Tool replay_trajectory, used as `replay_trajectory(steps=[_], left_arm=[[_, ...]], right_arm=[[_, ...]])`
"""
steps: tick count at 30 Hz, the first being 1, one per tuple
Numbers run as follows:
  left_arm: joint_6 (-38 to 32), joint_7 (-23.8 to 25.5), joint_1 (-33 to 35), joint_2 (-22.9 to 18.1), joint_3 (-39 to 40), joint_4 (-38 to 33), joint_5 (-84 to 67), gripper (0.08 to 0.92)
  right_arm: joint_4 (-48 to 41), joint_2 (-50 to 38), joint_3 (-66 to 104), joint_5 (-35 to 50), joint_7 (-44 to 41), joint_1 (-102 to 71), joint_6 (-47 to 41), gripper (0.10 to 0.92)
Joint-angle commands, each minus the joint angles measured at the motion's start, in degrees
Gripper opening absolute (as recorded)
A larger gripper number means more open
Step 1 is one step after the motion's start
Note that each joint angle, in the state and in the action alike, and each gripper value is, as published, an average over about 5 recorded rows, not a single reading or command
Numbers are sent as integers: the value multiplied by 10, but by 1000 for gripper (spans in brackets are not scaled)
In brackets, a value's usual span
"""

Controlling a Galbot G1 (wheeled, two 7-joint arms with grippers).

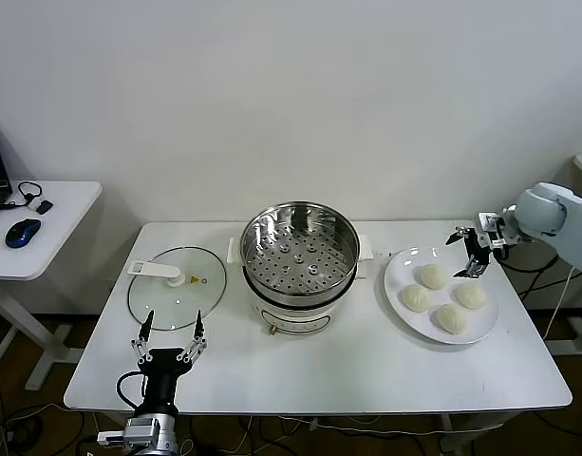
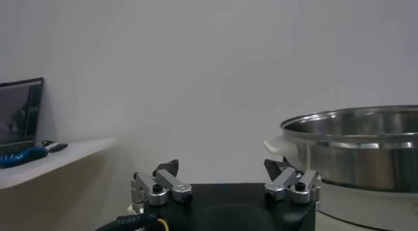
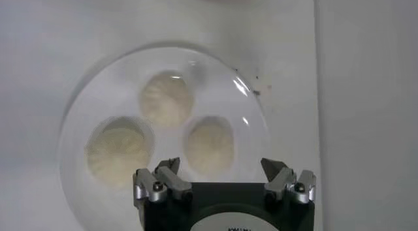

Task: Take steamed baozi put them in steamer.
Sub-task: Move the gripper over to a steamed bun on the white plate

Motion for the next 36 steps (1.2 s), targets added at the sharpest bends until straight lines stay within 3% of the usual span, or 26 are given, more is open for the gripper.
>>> replay_trajectory(steps=[1, 36], left_arm=[[-1, 1, -1, -28, -7, 4, -8, 823], [-13, 3, 8, -25, -31, 7, -21, 823]], right_arm=[[-147, 107, -36, 24, -35, -1, 27, 823], [-304, 189, 47, -48, -59, -105, 77, 823]])
